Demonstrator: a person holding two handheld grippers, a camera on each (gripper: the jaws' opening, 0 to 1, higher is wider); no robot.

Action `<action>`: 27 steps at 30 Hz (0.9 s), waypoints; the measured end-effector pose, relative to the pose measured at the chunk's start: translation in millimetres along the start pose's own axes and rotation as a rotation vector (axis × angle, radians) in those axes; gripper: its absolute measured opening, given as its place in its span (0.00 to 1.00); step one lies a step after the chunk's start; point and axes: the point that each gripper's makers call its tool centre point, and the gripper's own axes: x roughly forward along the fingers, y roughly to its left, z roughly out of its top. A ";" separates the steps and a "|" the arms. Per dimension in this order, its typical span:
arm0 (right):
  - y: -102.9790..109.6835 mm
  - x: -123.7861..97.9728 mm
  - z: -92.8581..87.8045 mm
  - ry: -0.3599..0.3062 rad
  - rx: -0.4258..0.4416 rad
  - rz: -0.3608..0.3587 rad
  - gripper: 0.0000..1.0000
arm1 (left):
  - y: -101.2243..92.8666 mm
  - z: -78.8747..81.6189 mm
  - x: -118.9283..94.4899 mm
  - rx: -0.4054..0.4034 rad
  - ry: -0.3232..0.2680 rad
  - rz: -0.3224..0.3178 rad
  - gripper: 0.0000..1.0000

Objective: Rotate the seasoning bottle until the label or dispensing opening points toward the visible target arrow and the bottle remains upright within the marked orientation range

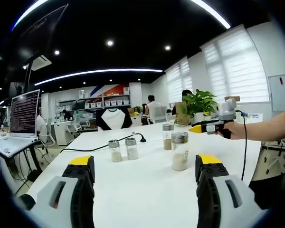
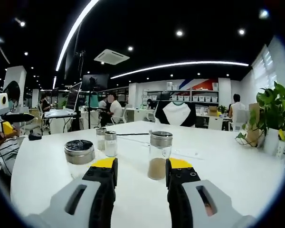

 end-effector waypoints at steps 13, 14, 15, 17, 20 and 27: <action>-23.8 37.2 2.3 0.012 -0.018 -0.031 0.39 | 11.8 -3.3 2.3 -0.012 0.002 0.038 0.92; -26.1 39.6 1.6 0.011 -0.017 -0.038 0.39 | 11.7 -1.8 5.6 -0.020 -0.002 0.035 0.92; -29.0 43.2 -0.8 0.022 -0.002 -0.047 0.39 | 10.7 0.3 7.5 -0.024 -0.008 0.030 0.92; -32.9 48.7 -1.3 0.004 0.054 -0.065 0.39 | 7.4 5.2 12.0 -0.013 -0.018 0.021 0.91; -35.0 59.2 -4.4 0.000 0.079 -0.059 0.38 | 2.8 8.2 17.8 -0.014 -0.023 0.009 0.91; -44.2 82.6 -26.1 0.083 0.073 -0.116 0.38 | -8.2 14.7 23.2 -0.012 -0.031 -0.021 0.91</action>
